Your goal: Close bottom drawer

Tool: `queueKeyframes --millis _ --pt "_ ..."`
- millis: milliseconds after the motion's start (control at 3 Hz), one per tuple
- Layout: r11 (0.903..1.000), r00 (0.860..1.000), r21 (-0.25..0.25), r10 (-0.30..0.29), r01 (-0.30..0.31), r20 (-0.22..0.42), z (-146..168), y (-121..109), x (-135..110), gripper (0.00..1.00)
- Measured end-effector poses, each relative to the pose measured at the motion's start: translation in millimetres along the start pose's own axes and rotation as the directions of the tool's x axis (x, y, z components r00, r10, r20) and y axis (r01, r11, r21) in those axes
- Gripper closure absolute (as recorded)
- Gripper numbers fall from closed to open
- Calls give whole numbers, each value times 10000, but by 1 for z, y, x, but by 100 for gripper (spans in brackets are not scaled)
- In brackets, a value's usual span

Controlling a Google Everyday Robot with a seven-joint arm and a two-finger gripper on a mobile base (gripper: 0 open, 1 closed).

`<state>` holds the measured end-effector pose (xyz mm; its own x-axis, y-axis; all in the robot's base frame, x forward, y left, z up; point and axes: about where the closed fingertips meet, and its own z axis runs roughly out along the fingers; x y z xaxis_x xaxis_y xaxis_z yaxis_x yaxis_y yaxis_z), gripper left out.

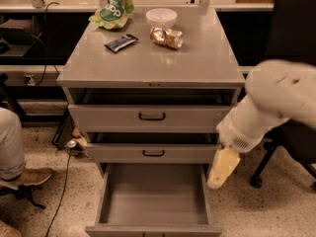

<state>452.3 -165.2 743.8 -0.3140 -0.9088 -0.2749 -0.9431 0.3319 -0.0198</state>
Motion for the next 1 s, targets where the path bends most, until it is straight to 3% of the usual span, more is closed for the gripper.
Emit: queueKeyframes --millis 333,667,1000 --pt "9954 9998 -944 184 -187 -46 74 23 9 0" --pt "9951 9997 -961 237 -243 -78 77 23 10 0" --pt "9886 9949 -1174 892 -941 -468 125 22 26 0"
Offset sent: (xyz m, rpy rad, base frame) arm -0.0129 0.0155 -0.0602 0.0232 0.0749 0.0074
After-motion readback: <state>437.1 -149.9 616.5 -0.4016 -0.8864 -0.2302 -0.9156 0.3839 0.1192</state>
